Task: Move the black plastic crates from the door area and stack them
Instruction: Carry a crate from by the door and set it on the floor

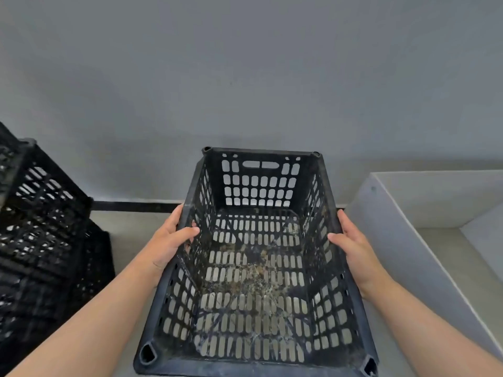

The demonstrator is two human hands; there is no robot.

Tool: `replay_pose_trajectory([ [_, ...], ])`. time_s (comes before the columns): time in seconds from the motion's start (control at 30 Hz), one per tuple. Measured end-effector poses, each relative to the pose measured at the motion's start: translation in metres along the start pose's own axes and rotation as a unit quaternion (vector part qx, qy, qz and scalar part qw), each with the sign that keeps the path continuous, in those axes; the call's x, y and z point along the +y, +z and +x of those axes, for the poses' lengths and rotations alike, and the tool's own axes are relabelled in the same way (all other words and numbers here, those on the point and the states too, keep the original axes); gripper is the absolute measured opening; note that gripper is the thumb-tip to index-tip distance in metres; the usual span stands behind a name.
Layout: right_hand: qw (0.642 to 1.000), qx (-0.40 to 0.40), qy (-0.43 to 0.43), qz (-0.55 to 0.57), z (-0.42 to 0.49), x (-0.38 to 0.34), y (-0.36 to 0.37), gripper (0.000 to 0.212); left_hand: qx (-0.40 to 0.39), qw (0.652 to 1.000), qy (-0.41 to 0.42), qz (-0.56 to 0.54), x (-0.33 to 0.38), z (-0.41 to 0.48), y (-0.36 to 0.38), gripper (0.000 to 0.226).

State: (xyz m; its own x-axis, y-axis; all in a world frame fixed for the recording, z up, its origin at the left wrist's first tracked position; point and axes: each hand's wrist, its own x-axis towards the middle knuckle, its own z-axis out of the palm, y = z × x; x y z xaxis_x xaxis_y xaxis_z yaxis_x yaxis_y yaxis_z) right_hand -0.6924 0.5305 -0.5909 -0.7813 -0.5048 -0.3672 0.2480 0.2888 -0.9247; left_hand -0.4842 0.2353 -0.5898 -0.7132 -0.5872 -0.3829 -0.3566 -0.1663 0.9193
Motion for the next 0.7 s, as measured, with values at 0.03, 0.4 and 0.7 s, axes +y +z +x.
replay_pose_trajectory([
  [0.03, 1.000, 0.000, 0.001, 0.000, 0.008, 0.016, 0.000, 0.063, -0.001, 1.000, 0.002, 0.003, -0.015, 0.009, 0.002, 0.052],
  [0.4, 1.000, -0.023, 0.020, 0.003, 0.076, 0.160, -0.007, 0.091, -0.003, 0.999, -0.019, 0.032, -0.123, 0.060, 0.027, 0.056],
  [0.7, 0.997, 0.016, 0.024, -0.073, 0.085, 0.167, 0.019, 0.079, 0.022, 0.998, -0.049, 0.031, -0.170, 0.075, 0.021, 0.074],
])
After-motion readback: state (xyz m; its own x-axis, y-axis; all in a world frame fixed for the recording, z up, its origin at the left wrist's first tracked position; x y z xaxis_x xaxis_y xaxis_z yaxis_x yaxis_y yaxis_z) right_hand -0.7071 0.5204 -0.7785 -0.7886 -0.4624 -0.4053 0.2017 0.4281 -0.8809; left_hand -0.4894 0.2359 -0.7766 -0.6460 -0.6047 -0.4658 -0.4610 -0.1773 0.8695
